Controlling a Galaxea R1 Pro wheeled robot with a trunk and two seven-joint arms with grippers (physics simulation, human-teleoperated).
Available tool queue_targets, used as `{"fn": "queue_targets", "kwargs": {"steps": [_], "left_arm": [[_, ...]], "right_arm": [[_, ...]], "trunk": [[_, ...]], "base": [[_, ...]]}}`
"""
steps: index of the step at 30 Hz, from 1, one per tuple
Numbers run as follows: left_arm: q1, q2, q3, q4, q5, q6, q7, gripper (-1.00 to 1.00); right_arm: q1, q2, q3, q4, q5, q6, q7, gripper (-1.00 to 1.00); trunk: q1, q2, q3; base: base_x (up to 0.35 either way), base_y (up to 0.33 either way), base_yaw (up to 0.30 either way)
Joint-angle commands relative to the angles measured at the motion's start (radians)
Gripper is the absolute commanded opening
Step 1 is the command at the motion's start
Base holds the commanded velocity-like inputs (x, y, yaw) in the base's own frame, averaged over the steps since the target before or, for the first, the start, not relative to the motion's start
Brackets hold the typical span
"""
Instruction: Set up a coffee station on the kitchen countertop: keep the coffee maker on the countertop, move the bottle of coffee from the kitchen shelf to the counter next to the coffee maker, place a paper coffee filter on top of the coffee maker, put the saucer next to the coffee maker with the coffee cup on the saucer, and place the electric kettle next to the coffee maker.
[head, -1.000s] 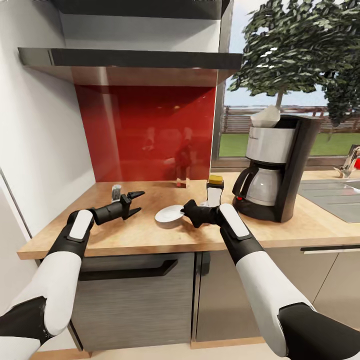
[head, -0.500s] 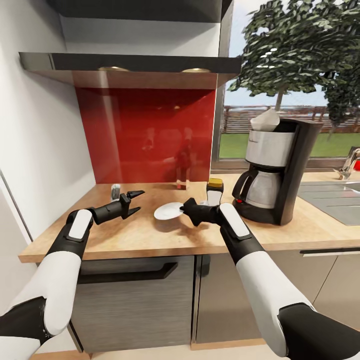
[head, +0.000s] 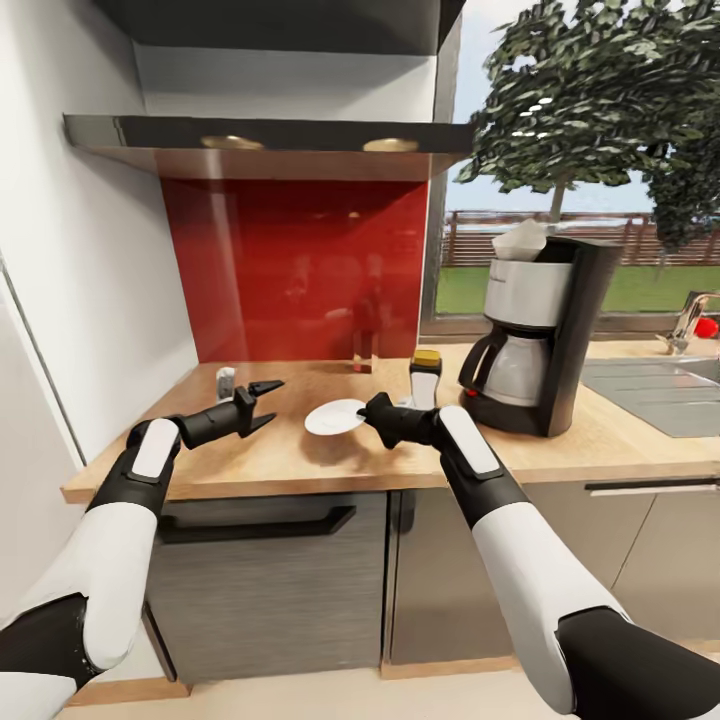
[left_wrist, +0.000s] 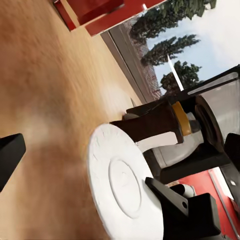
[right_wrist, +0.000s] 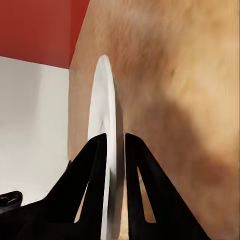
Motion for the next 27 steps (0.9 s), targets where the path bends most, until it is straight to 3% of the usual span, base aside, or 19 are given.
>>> {"fn": "queue_targets", "kwargs": {"steps": [1,10,14,15,17,19,20,21,23,25,26,27], "left_arm": [[-0.001,0.002,0.004,0.000,-0.006,0.006,-0.010,1.00],[-0.001,0.043,0.005,0.002,-0.007,0.005,-0.113,1.00],[-0.001,0.062,0.004,0.002,-0.007,0.008,-0.148,1.00],[-0.001,0.069,0.003,0.004,-0.007,0.011,-0.186,1.00],[0.000,0.094,-0.001,0.007,-0.007,0.014,-0.297,1.00],[0.002,0.111,-0.026,0.004,-0.007,0.014,-0.370,1.00],[0.004,0.132,-0.086,0.002,-0.007,0.013,-0.443,1.00],[0.005,0.140,-0.110,0.002,-0.007,0.013,-0.470,1.00],[0.022,0.175,-0.211,0.001,-0.007,0.010,-0.603,1.00],[0.035,0.191,-0.253,0.001,-0.007,0.006,-0.674,1.00],[0.070,0.222,-0.321,0.002,-0.007,-0.005,-0.783,1.00],[0.081,0.228,-0.334,0.002,-0.007,-0.009,-0.803,1.00]], "right_arm": [[-0.001,0.000,0.000,-0.007,-0.012,-0.002,0.006,-1.00],[0.006,0.000,0.000,-0.031,-0.010,0.004,0.042,-1.00],[0.023,-0.001,0.000,-0.108,-0.003,0.053,0.060,-1.00],[0.032,-0.009,0.000,-0.126,-0.003,0.072,0.061,-1.00],[0.066,-0.051,0.000,-0.178,-0.002,0.111,0.079,-1.00],[0.095,-0.085,0.000,-0.215,-0.002,0.127,0.115,-1.00],[0.120,-0.116,0.000,-0.239,-0.001,0.135,0.156,-1.00],[0.127,-0.125,0.000,-0.244,-0.001,0.137,0.168,-1.00],[0.147,-0.153,0.000,-0.257,0.001,0.141,0.195,-1.00],[0.159,-0.163,0.000,-0.265,0.002,0.142,0.202,-1.00],[0.183,-0.179,0.000,-0.299,0.003,0.144,0.209,-1.00],[0.190,-0.182,0.000,-0.308,0.003,0.144,0.210,-1.00]], "trunk": [[-0.001,-0.001,-0.001],[-0.001,-0.001,-0.001],[-0.001,-0.001,-0.001],[-0.001,-0.001,-0.001],[-0.001,-0.001,-0.001],[-0.001,-0.001,-0.001],[-0.001,-0.001,-0.001],[-0.001,-0.001,-0.001],[-0.001,-0.001,-0.001],[-0.001,-0.001,-0.001],[-0.001,-0.001,-0.001],[-0.001,-0.001,-0.001]], "base": [[-0.321,0.000,0.000],[-0.153,0.000,0.000],[-0.099,0.000,0.000],[-0.026,0.000,0.000],[-0.014,0.000,0.000],[-0.006,0.000,0.000],[-0.003,0.000,0.000],[-0.002,0.000,0.000],[-0.001,0.000,0.000],[0.000,0.000,0.000],[0.000,0.000,0.000],[0.000,0.000,0.000]]}}
